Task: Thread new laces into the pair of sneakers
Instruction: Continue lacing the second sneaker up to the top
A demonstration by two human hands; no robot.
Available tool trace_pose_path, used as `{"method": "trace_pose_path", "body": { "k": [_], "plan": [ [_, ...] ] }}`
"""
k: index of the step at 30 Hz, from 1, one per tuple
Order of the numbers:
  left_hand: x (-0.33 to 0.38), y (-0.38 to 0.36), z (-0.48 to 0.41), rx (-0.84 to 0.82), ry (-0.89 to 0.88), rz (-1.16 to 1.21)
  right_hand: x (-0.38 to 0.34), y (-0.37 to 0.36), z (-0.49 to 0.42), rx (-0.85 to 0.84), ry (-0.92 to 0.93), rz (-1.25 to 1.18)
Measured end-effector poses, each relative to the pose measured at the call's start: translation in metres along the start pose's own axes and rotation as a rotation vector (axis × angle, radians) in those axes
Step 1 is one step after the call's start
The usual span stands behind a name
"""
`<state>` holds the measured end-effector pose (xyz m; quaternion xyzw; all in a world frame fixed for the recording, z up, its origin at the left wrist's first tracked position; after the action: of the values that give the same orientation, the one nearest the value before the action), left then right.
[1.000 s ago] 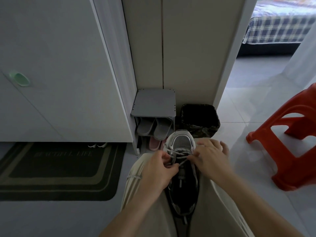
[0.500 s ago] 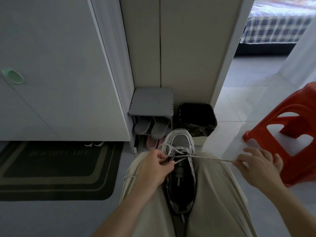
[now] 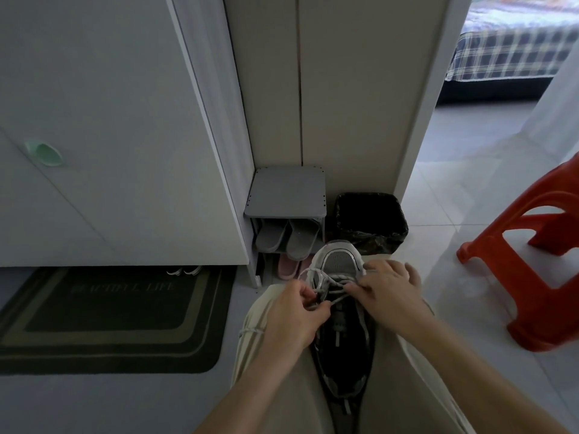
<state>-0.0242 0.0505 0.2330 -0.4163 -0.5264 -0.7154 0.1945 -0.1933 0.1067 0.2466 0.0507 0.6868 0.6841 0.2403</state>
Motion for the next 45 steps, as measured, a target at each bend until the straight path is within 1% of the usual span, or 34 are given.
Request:
{"method": "trace_pose_path", "body": {
  "k": [4,7,12,15,18,22,27,30,33,35,38,40,42,45],
  "plan": [
    [-0.004,0.003,-0.001,-0.001,0.001,0.013,0.010,0.001,0.005,0.047,0.011,-0.034],
    [-0.003,0.005,-0.003,0.006,-0.018,0.010,0.039,0.008,0.014,0.072,-0.078,-0.025],
    [-0.004,0.006,-0.003,0.031,-0.028,0.010,0.101,0.013,0.029,-0.007,-0.273,0.047],
    [-0.005,0.004,-0.004,0.008,-0.024,0.046,0.130,0.018,0.039,-0.045,-0.406,0.094],
    [-0.003,0.003,-0.004,-0.018,-0.067,0.035,0.140,0.015,0.041,-0.092,-0.459,0.145],
    [0.004,0.003,-0.003,-0.074,-0.172,-0.012,0.128,0.011,0.033,-0.090,-0.397,0.143],
    [0.003,0.002,-0.004,-0.055,-0.214,-0.032,0.097,0.008,0.023,-0.049,-0.302,0.066],
    [0.003,0.000,-0.005,-0.048,-0.212,-0.026,0.071,0.006,0.021,-0.002,-0.156,0.038],
    [0.004,-0.002,-0.005,-0.047,-0.215,-0.024,0.040,0.001,0.016,0.047,0.016,-0.073],
    [0.004,-0.002,-0.005,-0.048,-0.217,-0.013,0.027,-0.005,0.013,0.110,0.094,-0.119],
    [0.003,0.000,-0.006,-0.050,-0.216,0.002,0.022,-0.012,0.010,0.254,0.193,-0.075],
    [0.003,0.000,-0.006,-0.046,-0.210,-0.009,0.026,-0.012,0.011,0.337,0.203,-0.027],
    [0.003,0.000,-0.007,-0.041,-0.199,-0.021,0.032,-0.011,0.013,0.374,0.188,-0.015],
    [0.001,0.000,-0.006,-0.037,-0.175,-0.008,0.045,-0.012,0.015,0.355,0.176,-0.026]
  ]
}}
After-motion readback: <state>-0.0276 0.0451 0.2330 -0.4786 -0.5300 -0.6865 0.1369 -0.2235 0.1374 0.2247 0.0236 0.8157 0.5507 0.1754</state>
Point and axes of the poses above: each hand's wrist, its own z-axis away from the middle knuckle, its own y-axis out of the back of the hand, x = y × z, the point moved 3 cm from there along -z, towards the middle knuckle, and after that the axes turned 1 degree about -y, right-handed, at the moved point
